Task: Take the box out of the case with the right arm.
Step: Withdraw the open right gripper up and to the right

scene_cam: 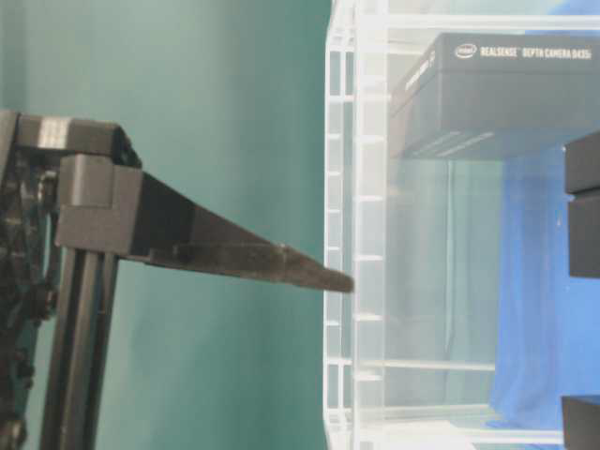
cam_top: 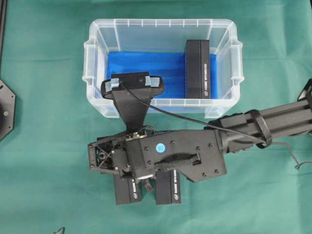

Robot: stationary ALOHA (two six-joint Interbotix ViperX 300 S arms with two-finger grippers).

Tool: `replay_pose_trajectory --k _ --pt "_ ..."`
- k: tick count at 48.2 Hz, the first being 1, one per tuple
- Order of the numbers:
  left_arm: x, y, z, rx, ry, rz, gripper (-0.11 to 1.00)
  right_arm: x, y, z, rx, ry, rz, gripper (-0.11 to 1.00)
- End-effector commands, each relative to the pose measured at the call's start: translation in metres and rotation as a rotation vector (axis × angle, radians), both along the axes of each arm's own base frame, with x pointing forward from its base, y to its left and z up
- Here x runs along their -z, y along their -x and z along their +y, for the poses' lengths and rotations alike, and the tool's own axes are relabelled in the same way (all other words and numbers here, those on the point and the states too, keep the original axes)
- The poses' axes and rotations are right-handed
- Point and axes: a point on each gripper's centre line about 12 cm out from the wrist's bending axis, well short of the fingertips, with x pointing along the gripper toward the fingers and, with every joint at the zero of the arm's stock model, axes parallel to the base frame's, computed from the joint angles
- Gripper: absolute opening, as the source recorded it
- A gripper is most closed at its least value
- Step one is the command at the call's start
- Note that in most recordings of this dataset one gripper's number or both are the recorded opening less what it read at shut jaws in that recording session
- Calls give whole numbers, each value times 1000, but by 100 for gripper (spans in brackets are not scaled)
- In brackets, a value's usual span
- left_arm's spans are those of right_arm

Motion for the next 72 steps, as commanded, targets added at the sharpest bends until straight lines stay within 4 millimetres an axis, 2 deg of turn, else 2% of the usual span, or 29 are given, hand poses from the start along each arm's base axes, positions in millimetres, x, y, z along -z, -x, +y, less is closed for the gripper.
replay_pose_trajectory --k 1,12,23,59,65,72 --pt "-8 -2 1 -3 -1 -26 0 -47 19 -4 -14 -14 -67 87" --pt "-8 -2 1 -5 0 -25 0 -61 52 -6 -24 7 35 86" --pt "-8 -3 1 -6 0 -23 0 -64 91 -10 -19 18 78 84" --pt "-6 0 1 -3 -4 -22 0 -47 271 -19 9 -7 84 84" --pt "-6 2 1 -4 -6 -23 0 -44 285 -23 20 -13 73 84" --pt "-7 3 1 -4 -5 -25 0 -41 283 -24 15 -10 46 83"
